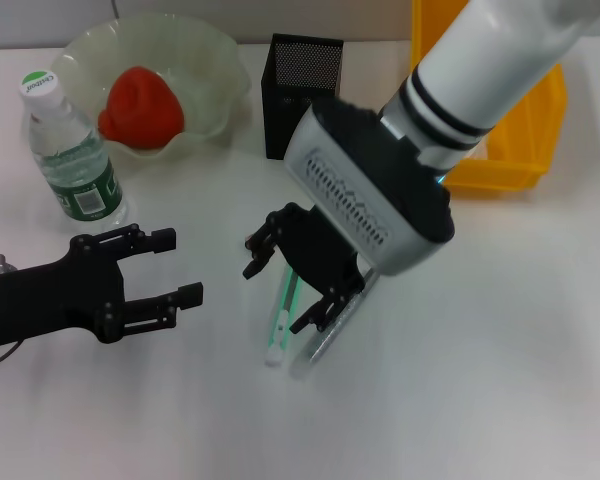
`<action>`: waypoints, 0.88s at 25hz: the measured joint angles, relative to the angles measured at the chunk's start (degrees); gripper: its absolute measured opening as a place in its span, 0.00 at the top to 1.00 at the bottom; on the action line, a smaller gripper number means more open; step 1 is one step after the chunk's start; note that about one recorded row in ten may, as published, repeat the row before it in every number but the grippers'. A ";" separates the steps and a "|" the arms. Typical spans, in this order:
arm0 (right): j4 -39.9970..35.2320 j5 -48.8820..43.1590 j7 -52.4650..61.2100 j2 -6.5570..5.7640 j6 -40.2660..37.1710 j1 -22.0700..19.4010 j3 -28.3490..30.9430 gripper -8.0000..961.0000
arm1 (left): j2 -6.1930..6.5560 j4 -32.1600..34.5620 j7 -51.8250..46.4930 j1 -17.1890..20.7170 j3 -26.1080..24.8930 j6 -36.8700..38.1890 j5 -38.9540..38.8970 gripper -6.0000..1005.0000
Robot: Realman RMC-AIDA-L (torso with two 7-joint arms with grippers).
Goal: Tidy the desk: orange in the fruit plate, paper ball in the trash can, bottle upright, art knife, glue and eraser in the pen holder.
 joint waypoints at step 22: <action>-1.48 3.33 -1.33 -0.01 11.98 -0.25 -20.21 0.46 | 0.51 0.02 -0.97 0.45 -1.28 -0.25 -0.13 0.22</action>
